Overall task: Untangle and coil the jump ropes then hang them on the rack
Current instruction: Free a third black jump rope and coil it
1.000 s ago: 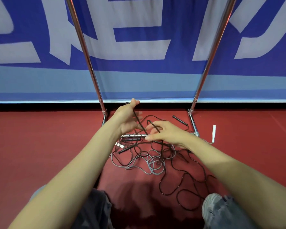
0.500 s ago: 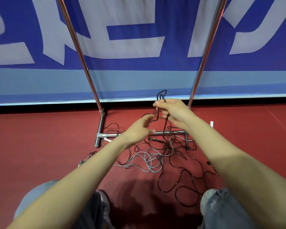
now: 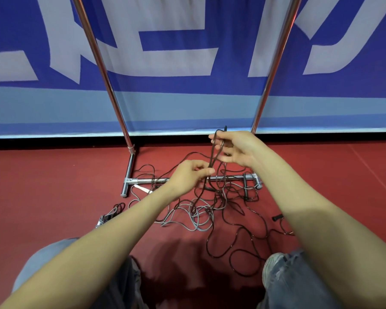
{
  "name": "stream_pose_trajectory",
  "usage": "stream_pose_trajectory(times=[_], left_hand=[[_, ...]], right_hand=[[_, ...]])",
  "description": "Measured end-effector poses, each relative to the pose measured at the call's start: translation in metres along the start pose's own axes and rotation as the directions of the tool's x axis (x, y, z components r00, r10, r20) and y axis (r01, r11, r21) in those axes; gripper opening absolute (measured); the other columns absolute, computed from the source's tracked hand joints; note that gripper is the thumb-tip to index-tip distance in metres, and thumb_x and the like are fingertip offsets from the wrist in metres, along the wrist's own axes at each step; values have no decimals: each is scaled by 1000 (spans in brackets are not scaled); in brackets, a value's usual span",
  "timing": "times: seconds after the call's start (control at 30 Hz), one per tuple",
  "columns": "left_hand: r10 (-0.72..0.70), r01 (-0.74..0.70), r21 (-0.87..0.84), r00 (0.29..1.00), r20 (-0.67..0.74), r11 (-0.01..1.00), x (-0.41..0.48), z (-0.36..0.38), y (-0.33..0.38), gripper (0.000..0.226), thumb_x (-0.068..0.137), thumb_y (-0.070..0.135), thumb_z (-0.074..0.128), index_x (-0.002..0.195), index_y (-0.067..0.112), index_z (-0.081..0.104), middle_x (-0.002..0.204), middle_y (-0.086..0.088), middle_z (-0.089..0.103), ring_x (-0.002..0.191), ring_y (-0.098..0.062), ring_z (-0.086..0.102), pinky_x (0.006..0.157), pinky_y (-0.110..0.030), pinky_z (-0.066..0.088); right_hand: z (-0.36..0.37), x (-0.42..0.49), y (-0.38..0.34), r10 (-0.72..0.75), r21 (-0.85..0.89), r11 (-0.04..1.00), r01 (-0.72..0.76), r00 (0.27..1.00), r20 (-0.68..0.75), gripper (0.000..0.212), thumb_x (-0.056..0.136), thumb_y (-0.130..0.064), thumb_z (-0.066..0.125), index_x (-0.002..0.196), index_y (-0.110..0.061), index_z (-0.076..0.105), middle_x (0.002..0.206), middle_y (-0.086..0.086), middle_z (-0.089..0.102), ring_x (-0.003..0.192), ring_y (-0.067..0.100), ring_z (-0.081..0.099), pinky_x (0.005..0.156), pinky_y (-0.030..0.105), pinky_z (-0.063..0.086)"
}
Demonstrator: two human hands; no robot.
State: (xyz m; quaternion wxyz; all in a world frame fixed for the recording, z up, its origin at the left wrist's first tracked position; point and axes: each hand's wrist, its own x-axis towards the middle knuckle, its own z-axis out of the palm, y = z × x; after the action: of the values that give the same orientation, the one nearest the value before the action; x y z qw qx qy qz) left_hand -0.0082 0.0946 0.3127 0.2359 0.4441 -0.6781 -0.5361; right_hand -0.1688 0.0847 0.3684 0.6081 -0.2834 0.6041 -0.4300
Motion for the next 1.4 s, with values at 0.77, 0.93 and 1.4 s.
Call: stream_pose_trajectory(times=[0.77,0.93,1.4], left_hand=[[-211,84,-492,955,-208,866,14,-50,26,25,102,20,43,110,1,58,102,-9,64,96,-19,59,82,-27,50],[-101,62,172,969,226,983,1,-11,-6,43,94,6,58,135,13,48,127,8,55,106,-6,52,86,-15,41],[-43,81,-330,992,121,941,-7,0,18,12,97,12,54,92,6,63,68,1,61,64,-9,59,61,-21,55]], right_hand=[[5,6,24,-422,-587,672,452,885,197,22,97,-23,54,92,-8,69,78,4,72,58,11,63,74,33,50],[4,-4,10,-390,-506,727,464,886,251,21,99,-21,51,98,-6,65,77,0,68,54,7,60,63,22,47],[4,-4,4,-361,-190,917,350,932,-25,25,96,-31,57,100,-8,66,89,10,64,60,10,62,61,28,58]])
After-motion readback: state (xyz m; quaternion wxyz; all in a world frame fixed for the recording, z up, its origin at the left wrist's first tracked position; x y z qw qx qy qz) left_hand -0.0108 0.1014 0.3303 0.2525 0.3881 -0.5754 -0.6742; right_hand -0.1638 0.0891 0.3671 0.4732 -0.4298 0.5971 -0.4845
